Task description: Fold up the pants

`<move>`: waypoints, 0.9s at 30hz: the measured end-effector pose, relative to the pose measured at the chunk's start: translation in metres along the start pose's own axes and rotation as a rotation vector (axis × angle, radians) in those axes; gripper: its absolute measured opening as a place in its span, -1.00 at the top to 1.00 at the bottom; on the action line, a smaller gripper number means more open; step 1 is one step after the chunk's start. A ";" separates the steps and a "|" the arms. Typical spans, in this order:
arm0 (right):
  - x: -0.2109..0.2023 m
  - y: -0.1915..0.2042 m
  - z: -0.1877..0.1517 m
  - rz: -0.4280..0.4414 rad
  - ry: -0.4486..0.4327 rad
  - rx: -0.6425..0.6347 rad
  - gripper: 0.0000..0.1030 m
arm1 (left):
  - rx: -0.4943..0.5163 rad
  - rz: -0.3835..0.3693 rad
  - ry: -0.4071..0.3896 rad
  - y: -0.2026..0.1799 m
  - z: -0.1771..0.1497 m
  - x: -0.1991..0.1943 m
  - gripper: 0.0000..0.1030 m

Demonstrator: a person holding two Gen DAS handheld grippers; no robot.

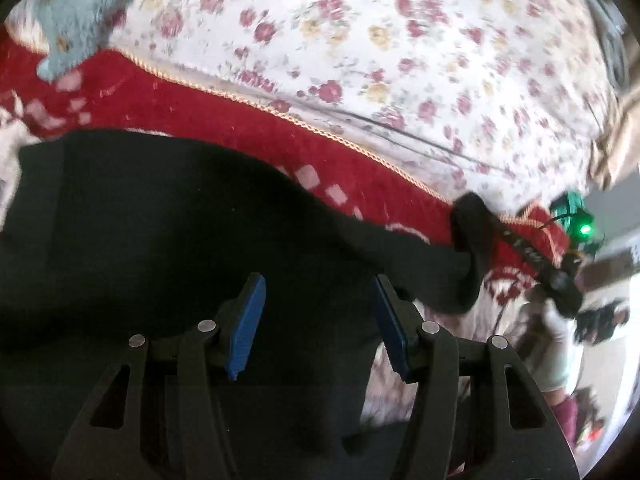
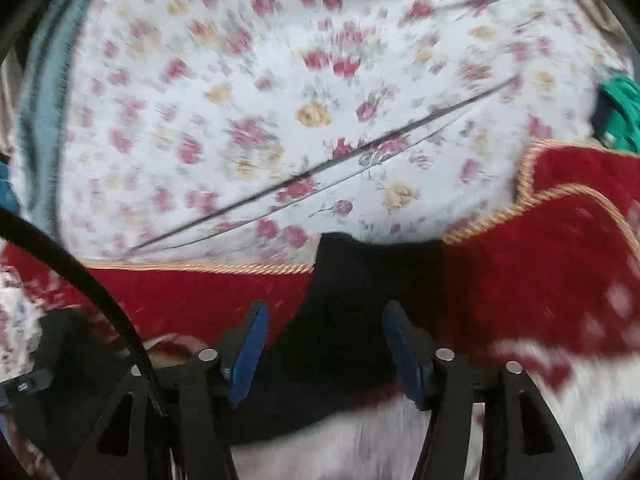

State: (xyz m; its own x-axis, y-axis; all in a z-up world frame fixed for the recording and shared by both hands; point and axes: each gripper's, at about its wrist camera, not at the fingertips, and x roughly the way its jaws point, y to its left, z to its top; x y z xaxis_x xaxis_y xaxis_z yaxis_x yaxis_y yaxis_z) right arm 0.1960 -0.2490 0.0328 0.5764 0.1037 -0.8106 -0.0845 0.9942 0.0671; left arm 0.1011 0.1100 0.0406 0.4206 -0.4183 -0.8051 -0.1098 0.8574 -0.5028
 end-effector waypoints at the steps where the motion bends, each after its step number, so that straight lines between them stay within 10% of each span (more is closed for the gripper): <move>1: 0.011 0.000 0.004 -0.015 0.010 -0.002 -0.13 | -0.017 0.000 0.003 0.002 0.004 0.004 -0.06; 13: 0.082 0.007 0.011 -0.114 0.066 -0.059 -0.38 | -0.109 0.084 -0.012 -0.004 0.033 0.046 -0.06; 18: 0.070 -0.011 0.009 -0.058 0.015 -0.042 0.42 | -0.122 0.141 -0.020 -0.009 0.042 0.061 -0.01; 19: 0.067 -0.016 0.009 -0.024 0.010 -0.032 0.79 | -0.101 0.190 -0.021 -0.012 0.044 0.063 0.45; 20: 0.060 -0.024 0.008 0.004 0.003 -0.005 0.80 | -0.066 0.269 -0.020 -0.016 0.045 0.067 0.71; 27: 0.000 -0.070 -0.013 0.216 -0.094 0.172 0.82 | -0.013 0.223 -0.070 -0.012 0.033 0.048 0.84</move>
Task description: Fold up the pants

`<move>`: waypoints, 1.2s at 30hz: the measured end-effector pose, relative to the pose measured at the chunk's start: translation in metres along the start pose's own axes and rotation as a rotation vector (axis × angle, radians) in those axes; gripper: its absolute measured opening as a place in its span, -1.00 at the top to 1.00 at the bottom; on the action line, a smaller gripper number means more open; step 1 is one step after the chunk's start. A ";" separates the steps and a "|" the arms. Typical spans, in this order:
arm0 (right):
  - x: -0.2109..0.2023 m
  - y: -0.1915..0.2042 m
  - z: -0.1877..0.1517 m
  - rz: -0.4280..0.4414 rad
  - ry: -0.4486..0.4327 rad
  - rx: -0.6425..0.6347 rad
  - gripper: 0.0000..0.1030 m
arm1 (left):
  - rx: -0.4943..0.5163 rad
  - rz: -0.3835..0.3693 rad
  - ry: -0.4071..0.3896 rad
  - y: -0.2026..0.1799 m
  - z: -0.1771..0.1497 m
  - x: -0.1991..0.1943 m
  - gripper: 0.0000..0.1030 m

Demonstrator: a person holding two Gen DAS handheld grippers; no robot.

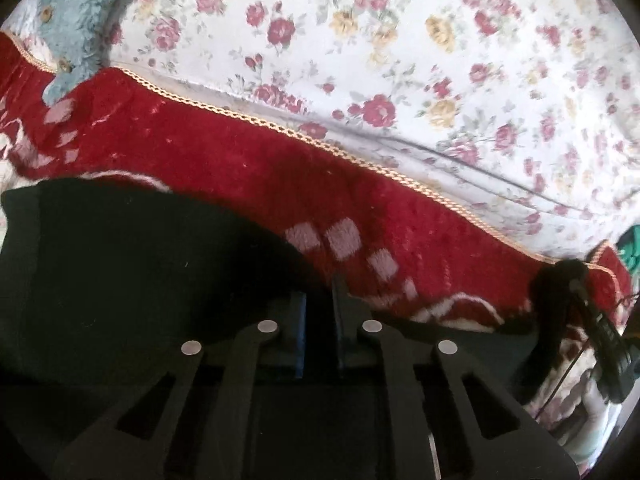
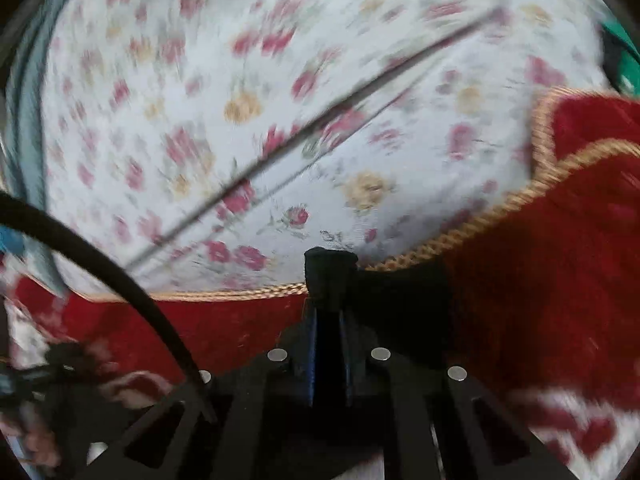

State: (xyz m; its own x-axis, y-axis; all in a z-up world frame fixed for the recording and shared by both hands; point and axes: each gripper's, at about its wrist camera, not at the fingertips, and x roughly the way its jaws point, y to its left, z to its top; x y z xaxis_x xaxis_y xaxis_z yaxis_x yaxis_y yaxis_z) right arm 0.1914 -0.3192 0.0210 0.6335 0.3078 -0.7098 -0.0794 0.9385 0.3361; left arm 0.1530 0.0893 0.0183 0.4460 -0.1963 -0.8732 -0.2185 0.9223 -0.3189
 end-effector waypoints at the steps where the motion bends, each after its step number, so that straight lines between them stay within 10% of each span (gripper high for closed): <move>1: -0.013 -0.002 -0.003 0.019 -0.013 0.011 0.82 | 0.001 -0.014 -0.012 0.002 -0.003 -0.008 0.85; 17: -0.237 -0.030 -0.124 0.233 -0.238 0.194 0.82 | 0.130 -0.175 -0.289 0.017 -0.109 -0.175 0.85; 27: -0.254 -0.043 -0.197 0.181 -0.124 0.230 0.82 | 0.160 -0.109 -0.279 0.044 -0.182 -0.170 0.85; 31: -0.229 -0.046 -0.212 0.020 0.007 0.194 0.82 | 0.168 -0.038 -0.236 0.053 -0.201 -0.142 0.85; 36: -0.254 -0.052 -0.215 -0.021 -0.016 0.218 0.53 | 0.146 -0.023 -0.198 0.063 -0.207 -0.122 0.85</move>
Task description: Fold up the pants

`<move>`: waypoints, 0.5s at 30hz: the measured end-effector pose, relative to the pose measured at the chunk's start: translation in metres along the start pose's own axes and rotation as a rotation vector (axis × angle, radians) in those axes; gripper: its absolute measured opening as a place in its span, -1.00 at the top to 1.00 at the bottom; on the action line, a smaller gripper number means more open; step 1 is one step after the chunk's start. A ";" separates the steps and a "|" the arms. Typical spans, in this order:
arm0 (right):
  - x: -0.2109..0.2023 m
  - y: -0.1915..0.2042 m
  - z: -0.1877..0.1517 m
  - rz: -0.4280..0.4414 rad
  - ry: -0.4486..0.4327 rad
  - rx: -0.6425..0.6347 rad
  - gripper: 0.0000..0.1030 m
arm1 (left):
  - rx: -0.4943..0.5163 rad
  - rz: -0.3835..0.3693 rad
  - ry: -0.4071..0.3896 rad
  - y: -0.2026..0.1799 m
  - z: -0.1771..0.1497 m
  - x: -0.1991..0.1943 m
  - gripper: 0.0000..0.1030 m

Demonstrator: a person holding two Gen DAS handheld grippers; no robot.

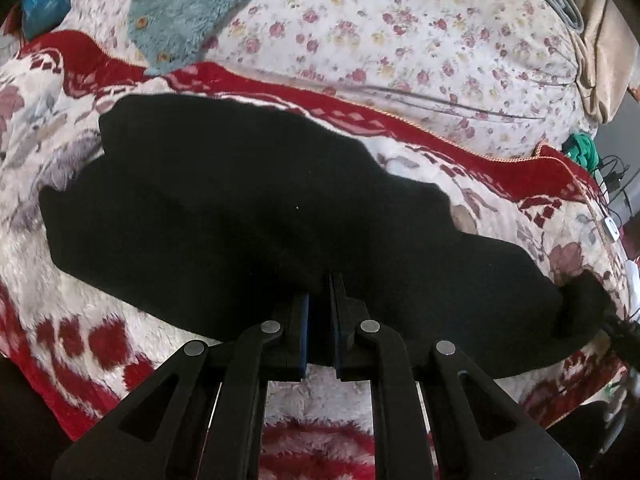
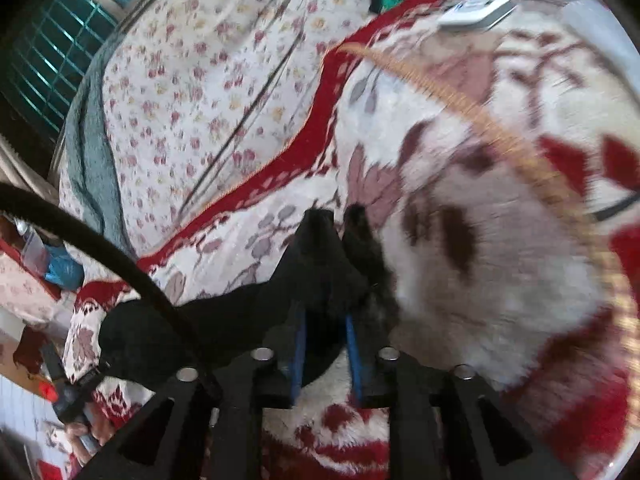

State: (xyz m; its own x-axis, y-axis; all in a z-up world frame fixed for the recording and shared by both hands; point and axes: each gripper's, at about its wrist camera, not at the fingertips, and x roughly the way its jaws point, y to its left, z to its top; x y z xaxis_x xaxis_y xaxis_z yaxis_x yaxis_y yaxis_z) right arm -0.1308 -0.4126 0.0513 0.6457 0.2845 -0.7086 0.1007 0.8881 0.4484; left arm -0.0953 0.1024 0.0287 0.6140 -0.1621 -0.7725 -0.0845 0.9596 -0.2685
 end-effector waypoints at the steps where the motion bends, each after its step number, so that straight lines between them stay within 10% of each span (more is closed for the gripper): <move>1: -0.004 0.000 0.001 -0.014 -0.004 -0.002 0.47 | 0.001 0.003 -0.005 0.000 -0.001 0.000 0.85; 8: -0.029 0.013 0.021 -0.069 -0.086 -0.066 0.24 | 0.024 0.025 -0.019 -0.004 -0.002 0.001 0.85; 15: 0.033 0.027 0.031 -0.082 0.080 -0.174 0.13 | 0.017 0.023 -0.016 -0.002 -0.001 0.002 0.85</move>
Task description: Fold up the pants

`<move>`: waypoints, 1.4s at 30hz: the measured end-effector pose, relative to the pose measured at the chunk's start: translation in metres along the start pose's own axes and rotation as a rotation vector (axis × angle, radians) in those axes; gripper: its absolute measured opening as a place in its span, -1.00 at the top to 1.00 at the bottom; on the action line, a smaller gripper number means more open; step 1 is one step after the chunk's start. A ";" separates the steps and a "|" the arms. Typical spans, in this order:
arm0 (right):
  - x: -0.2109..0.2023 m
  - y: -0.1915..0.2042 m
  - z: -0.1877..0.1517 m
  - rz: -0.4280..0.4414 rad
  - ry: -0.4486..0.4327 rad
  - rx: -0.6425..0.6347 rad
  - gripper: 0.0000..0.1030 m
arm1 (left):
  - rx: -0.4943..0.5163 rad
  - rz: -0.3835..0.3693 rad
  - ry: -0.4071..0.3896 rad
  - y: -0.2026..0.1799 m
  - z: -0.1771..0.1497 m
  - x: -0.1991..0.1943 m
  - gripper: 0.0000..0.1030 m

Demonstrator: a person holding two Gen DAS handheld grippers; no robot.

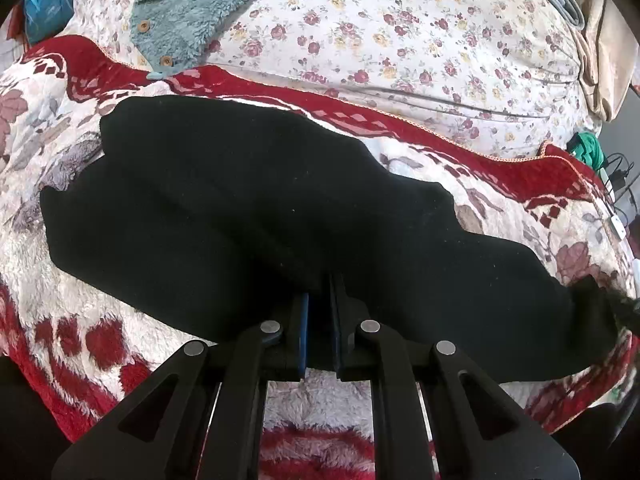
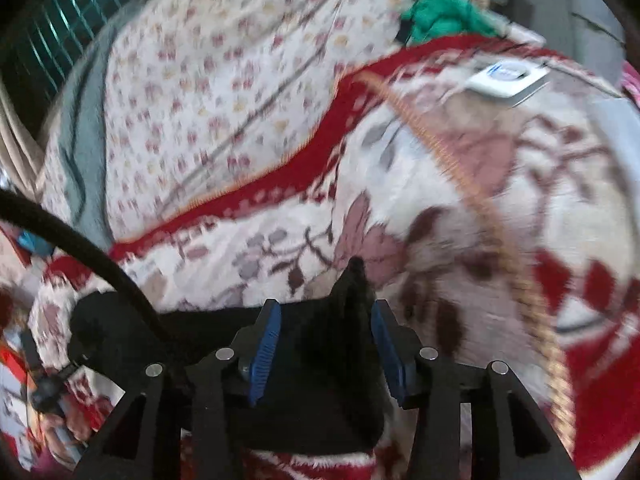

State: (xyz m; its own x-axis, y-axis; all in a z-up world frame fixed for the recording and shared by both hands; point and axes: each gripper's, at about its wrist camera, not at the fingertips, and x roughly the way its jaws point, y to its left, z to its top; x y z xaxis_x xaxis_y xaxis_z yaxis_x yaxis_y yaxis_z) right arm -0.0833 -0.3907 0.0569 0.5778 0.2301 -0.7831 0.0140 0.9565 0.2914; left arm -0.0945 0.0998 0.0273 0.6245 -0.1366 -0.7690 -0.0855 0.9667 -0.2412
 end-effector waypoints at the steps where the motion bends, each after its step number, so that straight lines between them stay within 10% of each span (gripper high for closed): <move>1: 0.011 0.001 -0.001 -0.016 0.025 -0.017 0.16 | 0.000 0.000 0.000 0.000 0.000 0.000 0.85; 4: 0.021 0.011 -0.005 -0.062 0.032 -0.128 0.73 | -0.005 0.001 0.004 0.000 0.001 0.001 0.85; 7: 0.009 0.021 0.001 -0.020 -0.038 -0.167 0.84 | -0.026 -0.009 -0.013 -0.001 0.006 -0.001 0.85; 15: 0.003 0.027 0.015 -0.115 -0.154 -0.191 0.84 | -0.022 -0.001 -0.026 -0.006 0.002 0.003 0.85; 21: 0.032 0.020 0.005 -0.199 -0.009 -0.200 0.80 | -0.049 -0.058 -0.020 0.004 -0.002 -0.004 0.81; 25: -0.003 0.031 0.012 -0.229 -0.108 -0.199 0.29 | -0.114 -0.069 -0.041 0.028 0.004 -0.025 0.62; 29: -0.032 0.067 0.011 -0.085 -0.201 -0.239 0.25 | -0.149 -0.008 -0.091 0.060 0.011 -0.050 0.57; 35: -0.007 0.166 -0.011 0.407 -0.153 -0.317 0.20 | -0.227 -0.021 -0.119 0.108 0.026 -0.064 0.03; 42: 0.056 0.311 -0.066 0.535 -0.036 -0.610 0.19 | -0.353 -0.040 -0.065 0.143 0.053 -0.037 0.02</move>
State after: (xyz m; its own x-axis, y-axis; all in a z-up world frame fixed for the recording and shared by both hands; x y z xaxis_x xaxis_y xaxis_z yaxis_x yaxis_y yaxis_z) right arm -0.0998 -0.0681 0.0675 0.4064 0.6879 -0.6014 -0.7126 0.6506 0.2626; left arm -0.0884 0.2545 0.0527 0.6800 -0.1475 -0.7182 -0.3158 0.8251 -0.4685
